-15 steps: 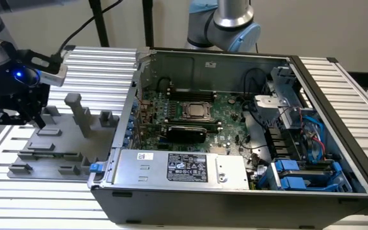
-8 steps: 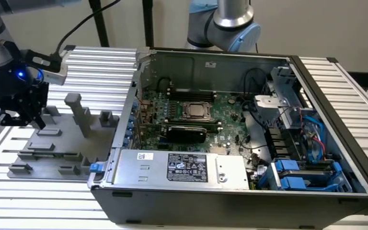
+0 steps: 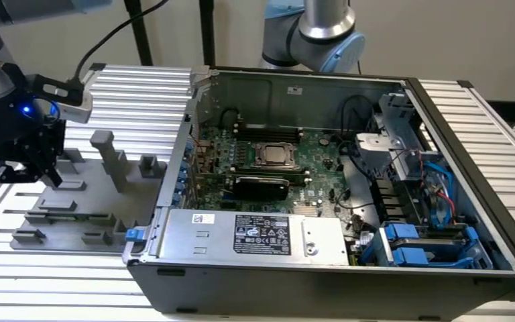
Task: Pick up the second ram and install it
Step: 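Pick up the second ram and move it above second insertion slot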
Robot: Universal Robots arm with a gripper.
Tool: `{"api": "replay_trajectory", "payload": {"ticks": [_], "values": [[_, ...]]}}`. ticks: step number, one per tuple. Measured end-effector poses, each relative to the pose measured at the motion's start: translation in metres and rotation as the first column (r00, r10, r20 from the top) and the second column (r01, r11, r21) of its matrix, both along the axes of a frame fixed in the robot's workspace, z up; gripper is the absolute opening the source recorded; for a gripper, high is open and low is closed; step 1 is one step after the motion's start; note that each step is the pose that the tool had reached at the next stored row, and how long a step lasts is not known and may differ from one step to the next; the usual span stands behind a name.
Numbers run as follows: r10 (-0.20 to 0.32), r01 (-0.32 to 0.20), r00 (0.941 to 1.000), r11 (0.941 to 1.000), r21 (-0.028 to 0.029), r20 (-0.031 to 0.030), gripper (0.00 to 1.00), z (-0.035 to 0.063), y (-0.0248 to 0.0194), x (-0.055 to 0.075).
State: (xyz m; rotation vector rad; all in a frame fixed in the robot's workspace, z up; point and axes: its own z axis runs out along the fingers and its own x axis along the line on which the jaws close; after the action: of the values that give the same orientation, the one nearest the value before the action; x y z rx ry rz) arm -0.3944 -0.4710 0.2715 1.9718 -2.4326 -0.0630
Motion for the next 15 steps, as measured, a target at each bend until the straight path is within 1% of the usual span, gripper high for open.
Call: {"api": "replay_trajectory", "payload": {"ticks": [3,5,8,11,15], "values": [[0.032,-0.032,0.9995,0.9995,0.0,0.0016,0.0,-0.0015,-0.0003,0.0],[0.063,-0.063,0.998,0.998,-0.0001,0.0032,0.0,-0.0025,-0.0004,0.0],[0.094,-0.094,0.9955,0.9955,-0.0002,0.0063,0.0,-0.0043,-0.0007,0.0],[0.117,-0.117,0.9931,0.9931,-0.0004,0.0074,0.0,-0.007,-0.0015,0.0],[0.138,-0.138,0.9904,0.9905,-0.0007,0.0089,0.0,-0.0118,-0.0039,0.0]]}}
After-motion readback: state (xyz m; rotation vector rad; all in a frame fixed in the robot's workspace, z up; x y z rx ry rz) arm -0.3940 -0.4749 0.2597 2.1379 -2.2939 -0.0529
